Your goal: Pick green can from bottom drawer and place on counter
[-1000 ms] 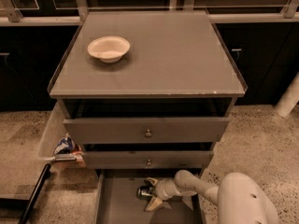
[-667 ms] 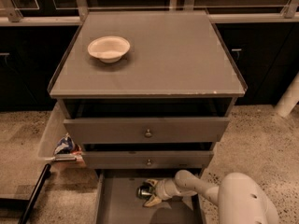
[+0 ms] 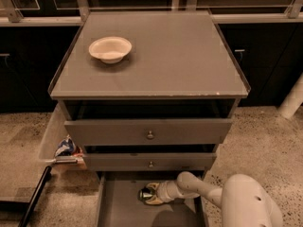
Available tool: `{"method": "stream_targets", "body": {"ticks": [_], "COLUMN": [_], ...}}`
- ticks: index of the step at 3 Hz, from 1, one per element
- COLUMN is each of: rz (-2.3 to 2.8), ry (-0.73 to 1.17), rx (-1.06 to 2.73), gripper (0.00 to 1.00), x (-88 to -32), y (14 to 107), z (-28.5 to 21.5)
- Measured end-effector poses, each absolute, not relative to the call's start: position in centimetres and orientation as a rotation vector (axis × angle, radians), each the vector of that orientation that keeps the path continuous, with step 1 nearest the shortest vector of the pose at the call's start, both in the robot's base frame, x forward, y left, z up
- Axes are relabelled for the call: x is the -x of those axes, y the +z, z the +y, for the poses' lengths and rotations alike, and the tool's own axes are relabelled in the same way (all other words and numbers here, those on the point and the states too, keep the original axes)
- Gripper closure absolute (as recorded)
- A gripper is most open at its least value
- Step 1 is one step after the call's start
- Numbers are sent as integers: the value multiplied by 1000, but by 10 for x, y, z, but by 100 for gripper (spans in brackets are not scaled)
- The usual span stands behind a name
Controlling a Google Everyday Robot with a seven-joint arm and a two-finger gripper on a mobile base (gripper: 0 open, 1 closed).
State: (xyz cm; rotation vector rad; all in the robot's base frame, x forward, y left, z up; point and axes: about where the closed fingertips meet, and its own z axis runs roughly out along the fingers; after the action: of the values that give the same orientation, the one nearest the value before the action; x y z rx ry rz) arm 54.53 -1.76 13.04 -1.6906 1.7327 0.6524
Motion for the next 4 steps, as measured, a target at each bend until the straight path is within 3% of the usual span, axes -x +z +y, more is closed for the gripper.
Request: {"method": "stream_targets", "body": {"ticks": [1, 4], "rz": [1752, 1710], "ry": [672, 707], "rx": [1685, 1628], "gripper": [100, 100], "x": [-541, -502], "y": [130, 207], "z": [-22, -78]}}
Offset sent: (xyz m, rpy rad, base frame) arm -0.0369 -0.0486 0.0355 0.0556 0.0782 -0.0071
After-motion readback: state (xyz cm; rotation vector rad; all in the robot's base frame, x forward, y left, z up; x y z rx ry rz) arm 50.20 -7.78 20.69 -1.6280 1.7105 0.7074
